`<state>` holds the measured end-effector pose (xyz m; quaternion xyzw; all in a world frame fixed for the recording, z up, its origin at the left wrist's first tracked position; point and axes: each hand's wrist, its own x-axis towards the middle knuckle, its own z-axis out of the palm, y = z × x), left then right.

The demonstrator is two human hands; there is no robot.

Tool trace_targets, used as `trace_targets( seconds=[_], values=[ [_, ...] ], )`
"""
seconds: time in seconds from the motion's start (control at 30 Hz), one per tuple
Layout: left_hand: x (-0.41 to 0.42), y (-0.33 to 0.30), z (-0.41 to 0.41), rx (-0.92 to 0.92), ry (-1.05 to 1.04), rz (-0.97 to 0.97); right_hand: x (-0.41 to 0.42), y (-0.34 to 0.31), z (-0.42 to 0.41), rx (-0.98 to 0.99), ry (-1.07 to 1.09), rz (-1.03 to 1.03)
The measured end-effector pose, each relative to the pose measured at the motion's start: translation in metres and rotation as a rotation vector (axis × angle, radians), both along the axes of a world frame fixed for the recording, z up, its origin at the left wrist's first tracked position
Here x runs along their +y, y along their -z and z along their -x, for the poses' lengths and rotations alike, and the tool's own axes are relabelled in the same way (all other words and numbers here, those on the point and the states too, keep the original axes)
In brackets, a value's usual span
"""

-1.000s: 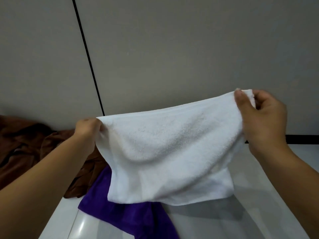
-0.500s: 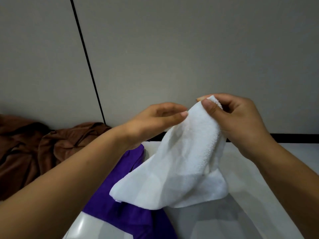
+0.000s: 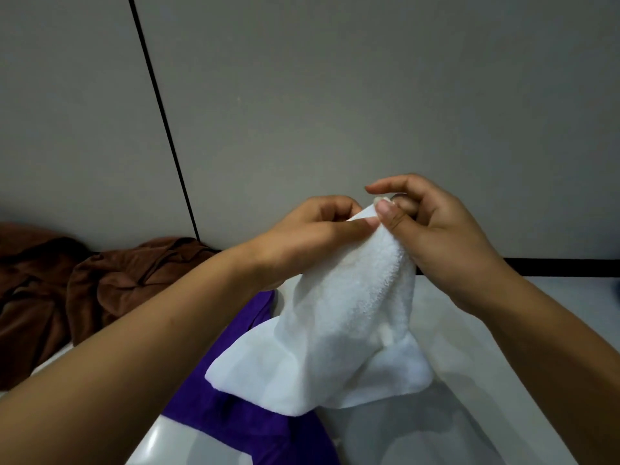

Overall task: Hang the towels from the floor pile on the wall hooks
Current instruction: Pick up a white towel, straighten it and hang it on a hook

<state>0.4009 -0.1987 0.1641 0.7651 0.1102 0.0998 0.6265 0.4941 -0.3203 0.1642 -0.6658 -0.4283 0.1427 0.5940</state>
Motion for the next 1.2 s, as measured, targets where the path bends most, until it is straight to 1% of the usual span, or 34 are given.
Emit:
trace_targets(
  seconds=[0.1,0.27,0.33,0.43,0.47,0.53,0.67,0.83,0.9,1.0,1.07,1.13,1.2],
  values=[
    [0.0,-0.003,0.0,-0.038,-0.022,-0.045,0.003,0.003,0.001,0.033,0.034,-0.006],
    [0.002,-0.012,-0.002,-0.2,-0.243,-0.104,0.006,0.014,0.007,0.042,0.115,-0.028],
    [0.005,-0.018,-0.003,-0.277,-0.318,-0.114,0.006,0.023,0.01,0.042,0.092,0.009],
    [0.008,-0.027,-0.003,-0.372,-0.395,-0.106,0.008,0.041,0.016,0.135,0.0,0.071],
    [0.008,-0.03,-0.003,-0.401,-0.417,-0.104,0.01,0.05,0.017,0.123,-0.02,0.107],
    [0.01,-0.035,-0.002,-0.455,-0.464,-0.109,0.013,0.07,0.016,0.044,-0.02,0.187],
    [0.018,-0.039,0.002,-0.516,-0.564,-0.122,0.011,0.089,0.007,-0.072,0.044,0.309],
    [0.039,-0.031,0.009,-0.489,-0.706,-0.092,-0.006,0.095,-0.01,-0.452,0.125,0.504],
    [0.048,-0.025,0.012,-0.47,-0.769,-0.075,-0.012,0.095,-0.017,-0.555,0.141,0.559],
    [0.06,-0.016,0.015,-0.417,-0.844,-0.055,-0.019,0.096,-0.027,-0.583,0.137,0.618],
    [0.069,-0.016,0.018,-0.4,-0.916,0.012,-0.023,0.099,-0.035,-0.587,0.134,0.689],
    [0.078,-0.019,0.021,-0.406,-0.984,0.09,-0.028,0.104,-0.042,-0.555,0.139,0.747],
    [0.084,-0.02,0.023,-0.415,-1.011,0.116,-0.032,0.107,-0.047,-0.499,0.173,0.75]
  ],
)
